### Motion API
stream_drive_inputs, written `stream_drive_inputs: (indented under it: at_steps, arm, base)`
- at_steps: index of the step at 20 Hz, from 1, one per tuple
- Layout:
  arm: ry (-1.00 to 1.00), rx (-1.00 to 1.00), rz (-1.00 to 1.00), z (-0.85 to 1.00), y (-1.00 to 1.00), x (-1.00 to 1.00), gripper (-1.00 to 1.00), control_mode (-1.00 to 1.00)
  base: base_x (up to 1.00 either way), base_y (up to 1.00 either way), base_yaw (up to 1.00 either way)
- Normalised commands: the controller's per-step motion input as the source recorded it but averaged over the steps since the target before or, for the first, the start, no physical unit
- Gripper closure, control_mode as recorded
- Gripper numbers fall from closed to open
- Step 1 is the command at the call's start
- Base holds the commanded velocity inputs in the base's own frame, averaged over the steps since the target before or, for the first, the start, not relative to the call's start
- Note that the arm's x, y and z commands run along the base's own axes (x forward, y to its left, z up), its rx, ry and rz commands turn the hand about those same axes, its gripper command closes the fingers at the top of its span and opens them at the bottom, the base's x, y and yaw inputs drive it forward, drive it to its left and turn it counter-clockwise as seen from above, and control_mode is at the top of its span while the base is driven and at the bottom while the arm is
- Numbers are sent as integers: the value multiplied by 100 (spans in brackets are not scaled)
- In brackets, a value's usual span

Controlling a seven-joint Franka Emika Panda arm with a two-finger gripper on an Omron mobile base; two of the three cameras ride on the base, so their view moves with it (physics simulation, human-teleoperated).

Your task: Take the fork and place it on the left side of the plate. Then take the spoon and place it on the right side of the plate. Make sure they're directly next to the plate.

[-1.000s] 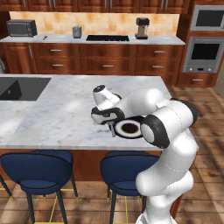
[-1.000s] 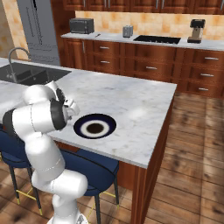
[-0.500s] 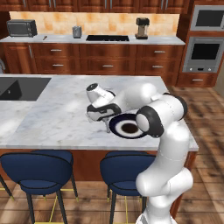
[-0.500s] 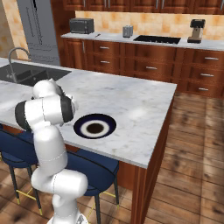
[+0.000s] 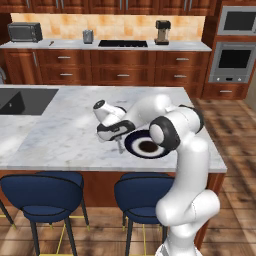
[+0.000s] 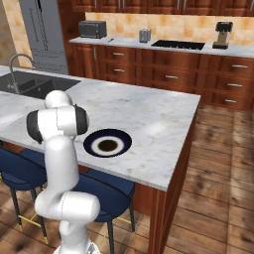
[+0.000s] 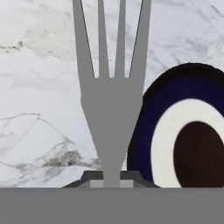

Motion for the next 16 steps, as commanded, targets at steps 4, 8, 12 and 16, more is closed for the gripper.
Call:
stream_drive_inputs:
  at_steps: [4, 8, 12, 16]
  arm:
    - [0, -3, 0, -36, 0, 21, 100, -100]
    - [0, -1, 0, -41, 0, 8, 100, -100]
    - [0, 0, -1, -21, 0, 15, 100, -100]
    - [0, 0, 0, -13, -1, 30, 100, -100]
  base:
    - [0, 0, 0]
    - [0, 0, 0]
    - [0, 0, 0]
    - [0, 0, 0]
